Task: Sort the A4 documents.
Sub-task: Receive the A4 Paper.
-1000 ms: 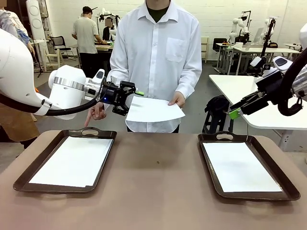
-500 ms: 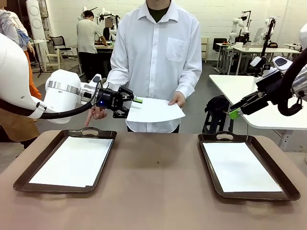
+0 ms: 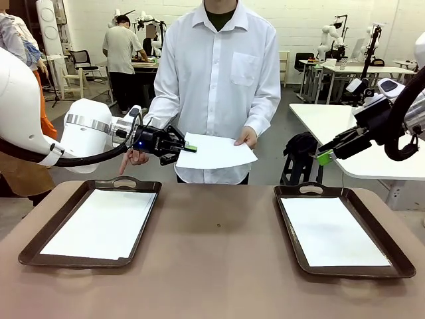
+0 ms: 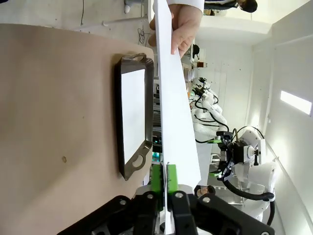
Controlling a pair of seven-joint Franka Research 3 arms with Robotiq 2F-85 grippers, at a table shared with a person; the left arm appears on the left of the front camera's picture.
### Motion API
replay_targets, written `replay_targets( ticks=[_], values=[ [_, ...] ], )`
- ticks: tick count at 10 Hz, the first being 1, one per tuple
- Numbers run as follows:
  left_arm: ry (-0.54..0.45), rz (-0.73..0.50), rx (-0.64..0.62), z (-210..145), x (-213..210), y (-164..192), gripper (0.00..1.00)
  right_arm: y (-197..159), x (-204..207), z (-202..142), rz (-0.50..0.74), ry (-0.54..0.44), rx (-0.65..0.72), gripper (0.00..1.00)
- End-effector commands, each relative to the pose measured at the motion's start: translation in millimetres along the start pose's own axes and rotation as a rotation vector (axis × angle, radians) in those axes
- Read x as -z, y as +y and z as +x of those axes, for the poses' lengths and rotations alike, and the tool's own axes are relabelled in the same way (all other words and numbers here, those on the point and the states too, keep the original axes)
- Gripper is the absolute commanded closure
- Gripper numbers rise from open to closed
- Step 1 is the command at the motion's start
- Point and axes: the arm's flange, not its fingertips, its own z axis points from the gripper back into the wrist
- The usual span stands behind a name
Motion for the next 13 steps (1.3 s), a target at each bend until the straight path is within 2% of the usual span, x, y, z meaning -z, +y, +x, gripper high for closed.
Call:
replay_targets(
  ticks=[1,5,6,7,8,13],
  values=[
    [-0.015,0.022,-0.009,0.8,0.2,-3.0,1.0,-0.8,1.2,0.1,-0.001,-0.005,-0.006,0.0],
    [-0.02,0.019,-0.006,0.9,0.2,-4.4,1.0,-0.8,1.2,0.1,-0.001,-0.005,-0.006,0.0],
    [0.053,0.013,0.006,1.2,0.8,-4.9,1.0,-0.8,1.2,0.1,-0.001,-0.005,-0.006,0.0],
    [0.136,0.09,0.044,-5.8,-4.5,-9.0,1.0,-0.8,1.2,0.1,-0.001,-0.005,-0.006,0.0],
    [0.007,0.006,0.006,-1.0,0.9,-1.5,1.0,-0.8,1.2,0.1,-0.001,-0.005,-0.006,0.0],
    [0.007,0.006,0.006,-1.0,0.9,-1.5,1.0,-0.8,1.2,0.1,-0.001,-0.005,-0.006,0.0]
  ],
)
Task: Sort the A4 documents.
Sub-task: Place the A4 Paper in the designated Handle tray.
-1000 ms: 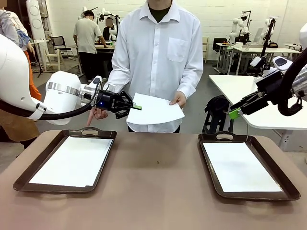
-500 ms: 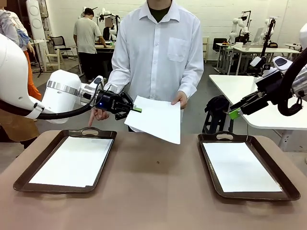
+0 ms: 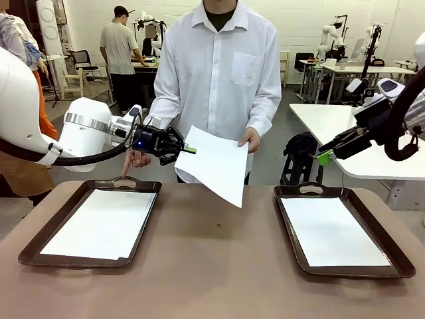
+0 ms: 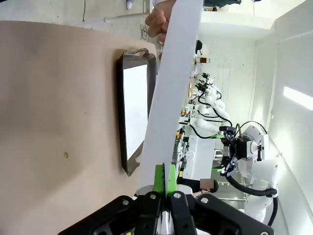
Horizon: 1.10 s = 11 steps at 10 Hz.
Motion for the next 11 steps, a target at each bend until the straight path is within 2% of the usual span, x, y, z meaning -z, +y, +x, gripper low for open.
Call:
replay_targets(
  ticks=[1,7,9,11],
  values=[
    [-0.02,-0.009,-0.005,1.0,1.2,0.0,1.0,-0.8,1.2,0.1,-0.001,-0.005,-0.006,0.0],
    [0.0,0.0,0.0,0.0,0.0,0.0,0.99,-0.8,1.2,0.1,-0.001,-0.005,-0.006,0.0],
    [0.125,0.131,0.046,-23.4,-3.3,-22.1,0.99,-0.8,1.2,0.1,-0.001,-0.005,-0.006,0.0],
    [0.147,0.184,0.08,-48.5,-25.4,-38.1,0.99,-0.8,1.2,0.1,-0.001,-0.005,-0.006,0.0]
  ],
)
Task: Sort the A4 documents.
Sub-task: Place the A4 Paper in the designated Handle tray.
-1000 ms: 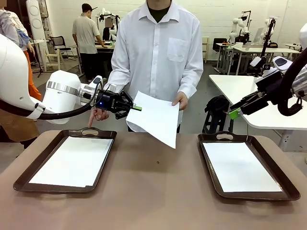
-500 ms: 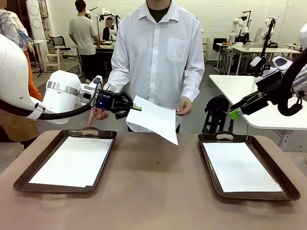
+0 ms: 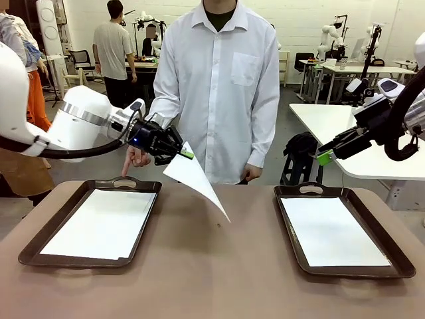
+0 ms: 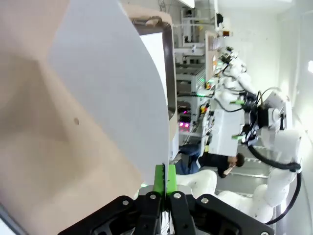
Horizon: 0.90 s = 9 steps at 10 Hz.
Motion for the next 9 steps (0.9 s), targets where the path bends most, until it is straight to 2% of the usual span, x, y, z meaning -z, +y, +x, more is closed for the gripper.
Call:
replay_targets(
  ticks=[1,5,9],
  values=[
    [-0.003,0.089,0.011,-35.3,-33.8,-9.7,0.99,-0.8,1.0,0.2,-0.001,-0.005,-0.006,0.0],
    [0.007,0.272,0.066,-62.2,-78.5,12.1,0.99,-0.8,1.0,0.2,-0.001,-0.005,-0.006,0.0],
    [0.023,0.326,0.109,-57.2,-105.6,28.1,0.99,-0.8,1.0,0.2,-0.001,-0.005,-0.006,0.0]
  ],
)
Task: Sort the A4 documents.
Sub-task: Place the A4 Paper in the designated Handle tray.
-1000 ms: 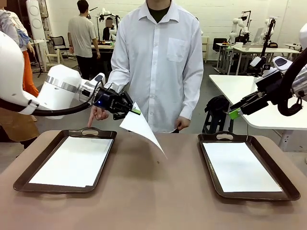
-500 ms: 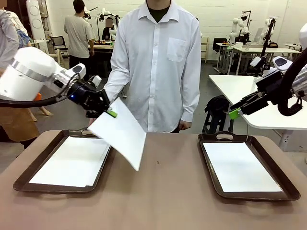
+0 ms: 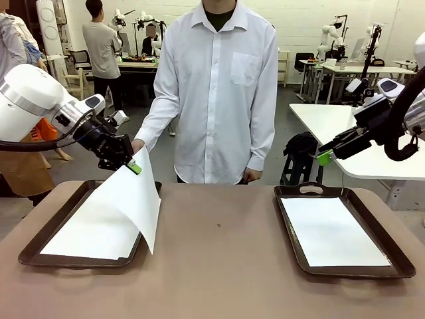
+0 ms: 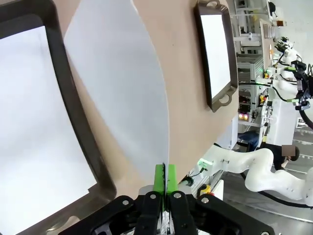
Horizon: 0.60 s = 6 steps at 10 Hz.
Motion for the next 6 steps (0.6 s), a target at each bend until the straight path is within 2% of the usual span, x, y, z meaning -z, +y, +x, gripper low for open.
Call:
replay_targets(
  ticks=[1,4,6],
  values=[
    [0.003,0.016,0.033,3.9,-9.4,11.6,0.99,-0.9,0.9,0.1,-0.001,-0.005,-0.006,0.0],
    [0.043,0.037,0.015,1.8,-28.6,40.8,0.99,-0.9,0.9,0.1,-0.001,-0.005,-0.006,0.0],
    [0.089,0.067,-0.054,-0.5,-30.8,66.7,0.99,-0.9,0.9,0.1,-0.001,-0.005,-0.006,0.0]
  ],
)
